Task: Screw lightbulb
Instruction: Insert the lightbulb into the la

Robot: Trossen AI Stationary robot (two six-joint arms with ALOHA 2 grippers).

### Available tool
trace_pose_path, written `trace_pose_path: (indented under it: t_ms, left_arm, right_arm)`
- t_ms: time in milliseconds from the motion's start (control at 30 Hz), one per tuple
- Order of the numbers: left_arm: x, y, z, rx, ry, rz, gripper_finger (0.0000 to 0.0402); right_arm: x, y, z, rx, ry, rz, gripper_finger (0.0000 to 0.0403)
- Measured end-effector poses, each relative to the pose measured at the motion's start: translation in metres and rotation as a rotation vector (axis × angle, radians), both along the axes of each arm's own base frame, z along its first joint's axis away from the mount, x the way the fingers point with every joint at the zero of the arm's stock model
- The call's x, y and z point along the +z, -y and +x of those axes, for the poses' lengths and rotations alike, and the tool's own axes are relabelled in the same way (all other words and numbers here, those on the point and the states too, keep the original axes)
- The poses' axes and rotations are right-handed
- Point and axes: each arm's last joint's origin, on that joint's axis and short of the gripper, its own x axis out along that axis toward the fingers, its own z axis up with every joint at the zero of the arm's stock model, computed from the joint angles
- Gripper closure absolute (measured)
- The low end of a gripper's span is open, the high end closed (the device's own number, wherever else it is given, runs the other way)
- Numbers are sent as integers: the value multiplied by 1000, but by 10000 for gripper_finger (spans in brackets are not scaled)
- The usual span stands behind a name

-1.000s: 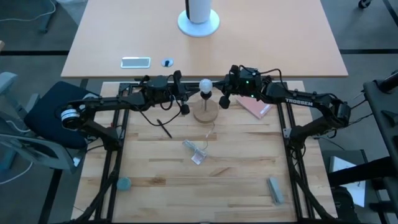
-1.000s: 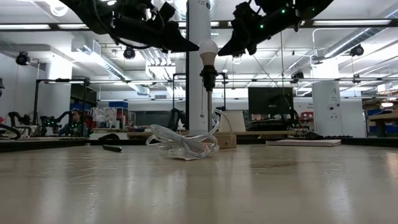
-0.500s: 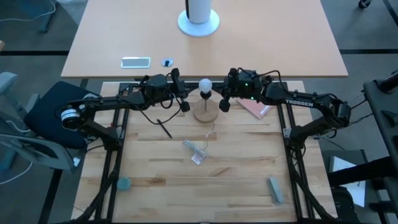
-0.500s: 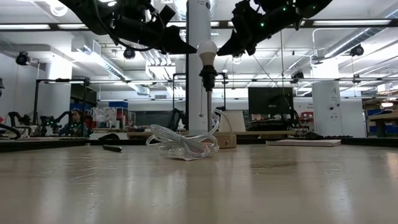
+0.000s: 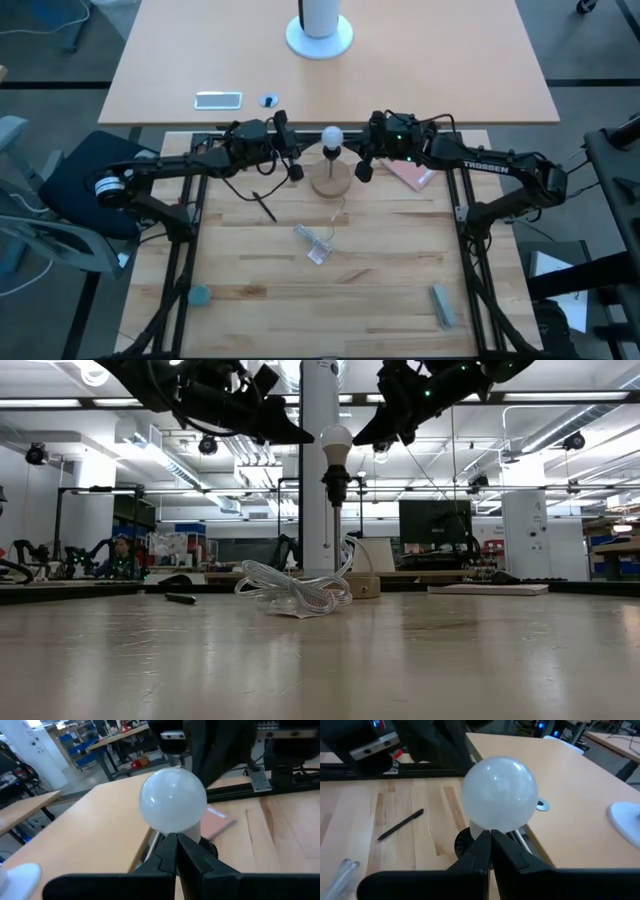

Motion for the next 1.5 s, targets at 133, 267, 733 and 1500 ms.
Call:
trace_pose_path:
  t_ms: [133,267,733,1500]
  left_arm:
    - [0,4,0,-44,-6,-11,401]
    - [3,7,1,-142,18,-10,401]
    - [-9,-3,15,-40,70,-15,401]
    - [-10,-4,15,-24,73,-46,401]
  right_arm:
    - [7,-2,-6,9,6,-40,396]
    - [9,-1,-8,17,-7,-81,396]
    - [-4,23,-3,-73,17,-78,396]
    - [-7,12,4,-10,17,-54,396]
